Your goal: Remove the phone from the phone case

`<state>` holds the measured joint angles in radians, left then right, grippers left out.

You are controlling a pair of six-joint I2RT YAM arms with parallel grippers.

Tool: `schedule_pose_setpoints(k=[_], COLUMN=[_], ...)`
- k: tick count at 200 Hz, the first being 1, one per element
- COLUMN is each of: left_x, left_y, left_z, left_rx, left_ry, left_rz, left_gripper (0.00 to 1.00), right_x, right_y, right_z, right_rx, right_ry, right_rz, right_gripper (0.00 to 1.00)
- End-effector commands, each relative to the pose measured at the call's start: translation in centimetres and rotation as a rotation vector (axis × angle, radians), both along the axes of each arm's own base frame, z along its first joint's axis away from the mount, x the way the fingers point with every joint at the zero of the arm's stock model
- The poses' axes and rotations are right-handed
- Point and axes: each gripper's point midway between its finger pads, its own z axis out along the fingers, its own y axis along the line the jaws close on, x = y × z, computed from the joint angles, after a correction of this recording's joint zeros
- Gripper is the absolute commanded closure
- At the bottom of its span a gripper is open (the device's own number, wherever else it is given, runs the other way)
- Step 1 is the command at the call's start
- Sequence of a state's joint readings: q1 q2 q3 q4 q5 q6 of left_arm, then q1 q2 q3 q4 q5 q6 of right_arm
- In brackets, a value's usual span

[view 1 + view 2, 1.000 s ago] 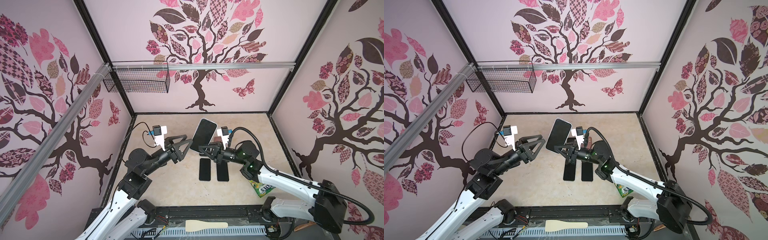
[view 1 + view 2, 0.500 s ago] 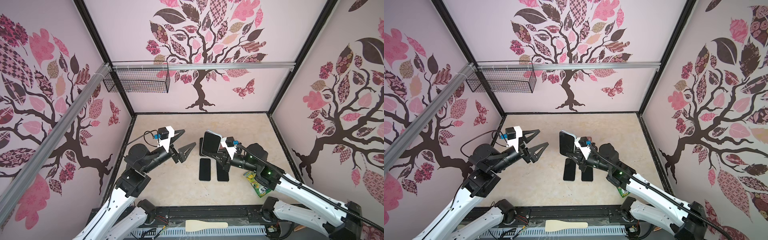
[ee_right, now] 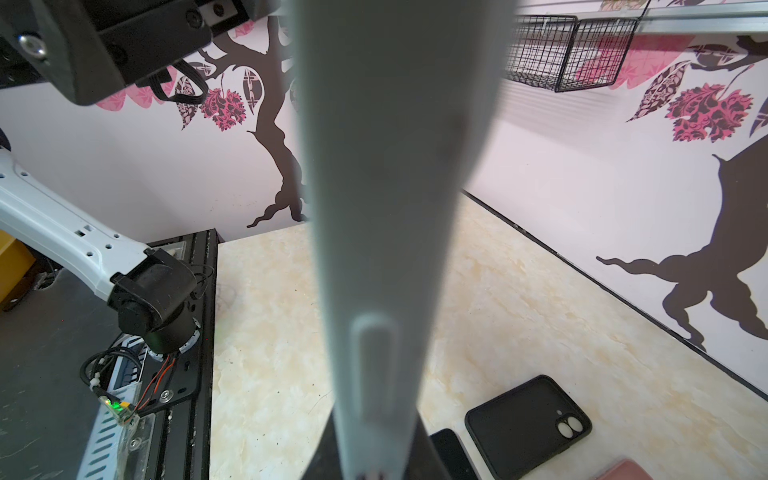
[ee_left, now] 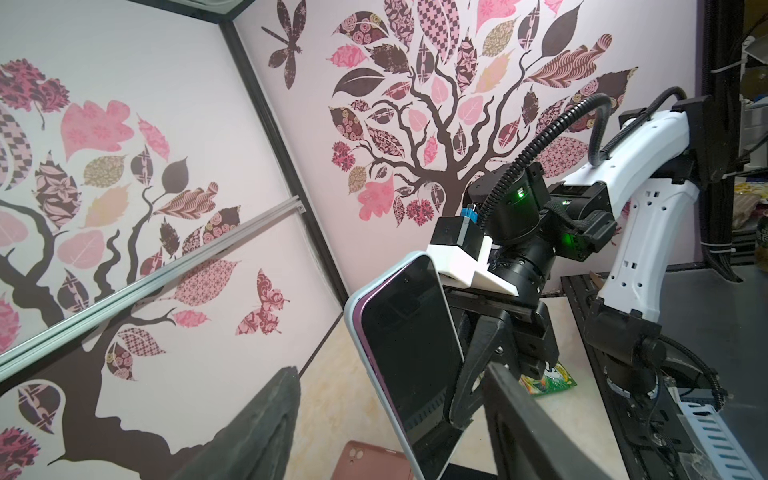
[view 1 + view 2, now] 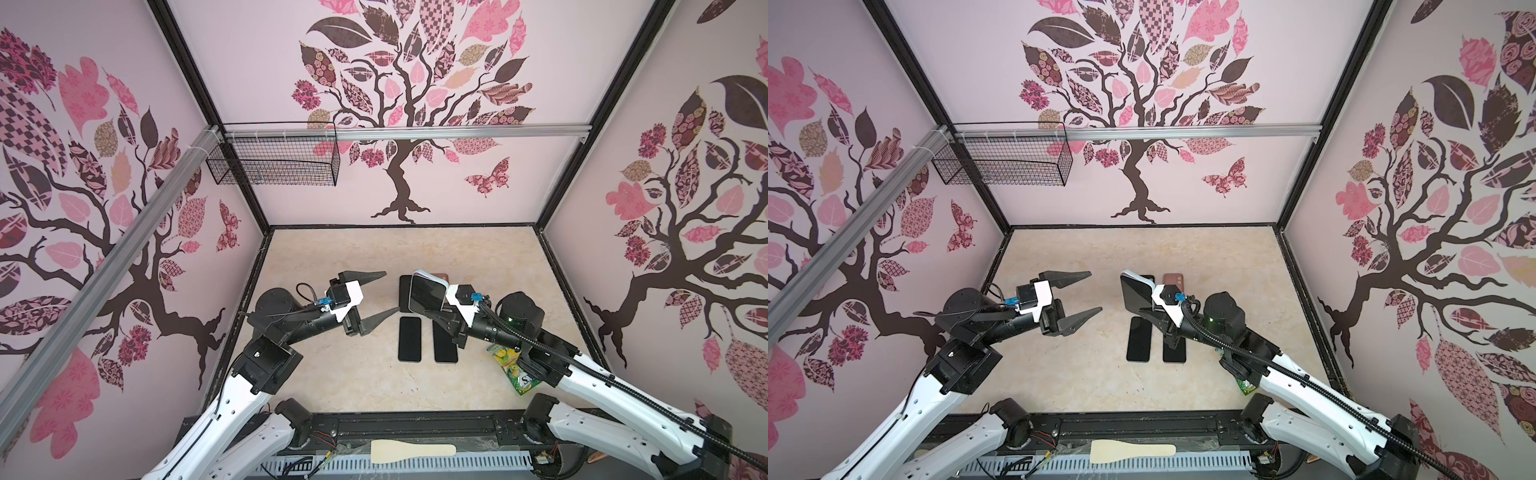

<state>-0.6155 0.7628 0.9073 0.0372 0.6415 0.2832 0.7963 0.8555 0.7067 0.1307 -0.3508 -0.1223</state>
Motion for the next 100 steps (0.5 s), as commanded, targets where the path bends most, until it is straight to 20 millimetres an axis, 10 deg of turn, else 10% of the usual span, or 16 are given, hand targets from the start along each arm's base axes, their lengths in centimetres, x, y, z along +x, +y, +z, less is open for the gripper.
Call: schedule_pose_setpoints(k=[1,100], left_x=[-0.5,-0.2], left_y=[-1.1,-3.0], left_z=[-0.4,-0.2], left_rx=[0.059,0.075], left_ry=[-0.099,-0.174], left_rz=[-0.004,0.037], left_gripper=[0.31,0.41], right_x=[-0.6,-1.0], right_y=[0.0,0.4], right_z=[2.3,1.8], right_rx=[0.050,0.027], right_ry=[-0.069,-0.057], right_rz=[0.028,0.064], right_gripper=[1.00,1.00])
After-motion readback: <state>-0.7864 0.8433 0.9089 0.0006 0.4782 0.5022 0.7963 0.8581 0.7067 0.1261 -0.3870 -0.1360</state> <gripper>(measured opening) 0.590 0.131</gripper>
